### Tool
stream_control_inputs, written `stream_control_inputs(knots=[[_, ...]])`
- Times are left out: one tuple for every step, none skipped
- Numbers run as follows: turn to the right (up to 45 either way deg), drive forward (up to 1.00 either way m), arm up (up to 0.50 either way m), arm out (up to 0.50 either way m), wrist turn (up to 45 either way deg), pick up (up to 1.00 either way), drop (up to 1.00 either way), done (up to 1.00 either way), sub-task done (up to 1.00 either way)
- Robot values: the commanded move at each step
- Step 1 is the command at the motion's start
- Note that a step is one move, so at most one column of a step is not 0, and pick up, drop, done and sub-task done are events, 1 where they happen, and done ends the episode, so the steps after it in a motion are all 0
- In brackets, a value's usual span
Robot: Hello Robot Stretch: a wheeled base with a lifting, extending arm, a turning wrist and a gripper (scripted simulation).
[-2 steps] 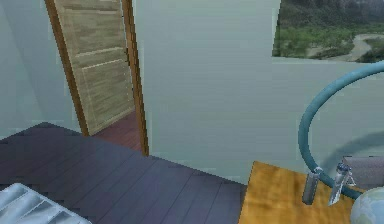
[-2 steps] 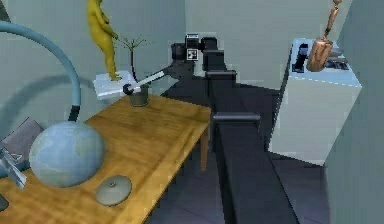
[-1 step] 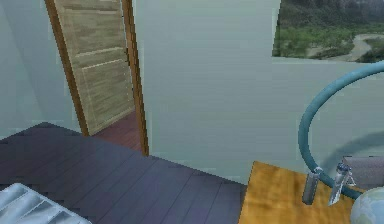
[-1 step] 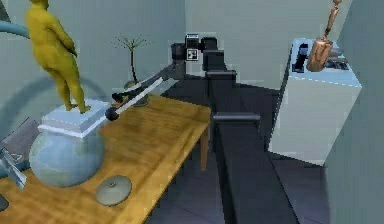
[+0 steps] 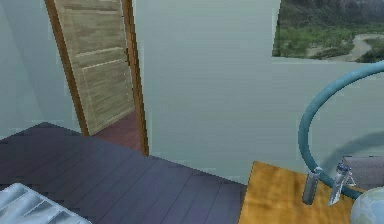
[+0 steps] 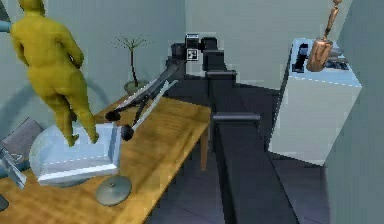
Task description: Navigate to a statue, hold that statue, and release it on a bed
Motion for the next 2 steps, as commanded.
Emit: stream_control_inputs(knots=[[0.0, 0.00, 0.00, -0.46, 0.0, 0.00, 0.00, 0.00, 0.00], [-45.0, 0.00, 0.00, 0.00, 0.0, 0.00, 0.00, 0.00, 0.00]])
